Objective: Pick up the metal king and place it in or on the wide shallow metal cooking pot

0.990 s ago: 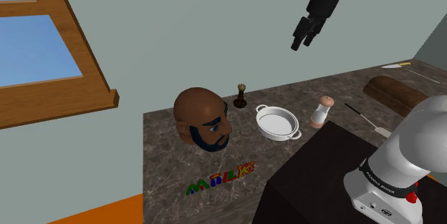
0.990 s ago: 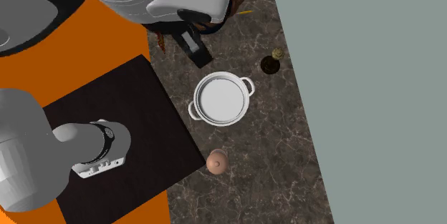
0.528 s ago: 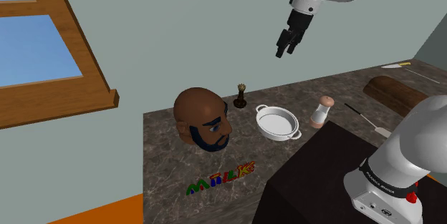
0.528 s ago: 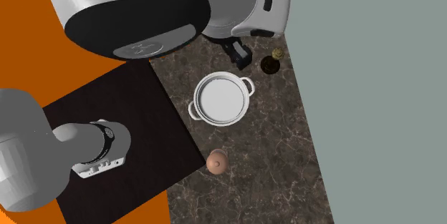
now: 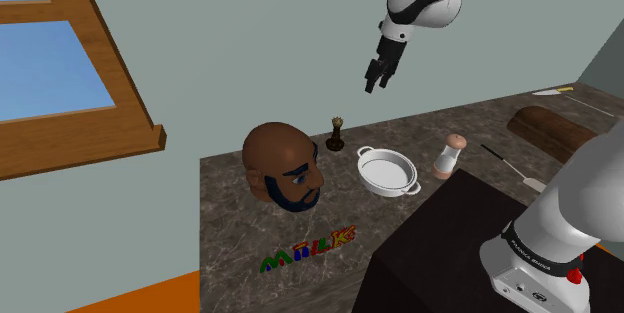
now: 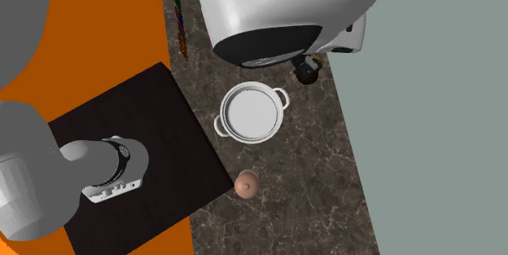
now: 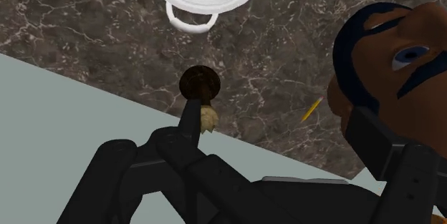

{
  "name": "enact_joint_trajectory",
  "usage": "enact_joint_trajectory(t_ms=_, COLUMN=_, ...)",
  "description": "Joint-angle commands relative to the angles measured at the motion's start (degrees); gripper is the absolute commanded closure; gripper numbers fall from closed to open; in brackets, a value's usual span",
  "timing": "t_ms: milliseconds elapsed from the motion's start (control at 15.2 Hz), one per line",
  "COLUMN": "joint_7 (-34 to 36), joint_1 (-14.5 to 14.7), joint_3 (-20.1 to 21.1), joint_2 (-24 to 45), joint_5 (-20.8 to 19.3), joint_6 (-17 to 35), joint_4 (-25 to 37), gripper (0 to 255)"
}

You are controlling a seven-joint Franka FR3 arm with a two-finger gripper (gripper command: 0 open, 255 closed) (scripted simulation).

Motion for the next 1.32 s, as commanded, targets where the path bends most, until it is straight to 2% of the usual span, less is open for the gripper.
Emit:
enact_joint_trajectory(t_ms=0, joint_7=-2.06, joint_1=-0.04, joint_3=-0.25, joint_2=4.97, joint_5=1.65, joint_6=1.28, joint_4=2.67, gripper=0)
enact_joint_trajectory(t_ms=528, joint_7=-8.30, joint_1=-1.95, joint_3=0.61, joint_2=23.84, joint_5=6.97, joint_6=1.94, joint_4=16.88, gripper=0)
enact_joint_trajectory(t_ms=990, joint_7=-10.80, joint_1=-4.38, joint_3=2.49, joint_2=41.08, joint_5=9.15, joint_6=-0.78, joint_4=33.93, gripper=0)
enact_joint_trajectory(t_ms=1254, joint_7=-11.09, joint_1=-4.13, joint_3=2.88, joint_2=42.58, joint_5=9.62, joint_6=1.42, joint_4=33.28, gripper=0)
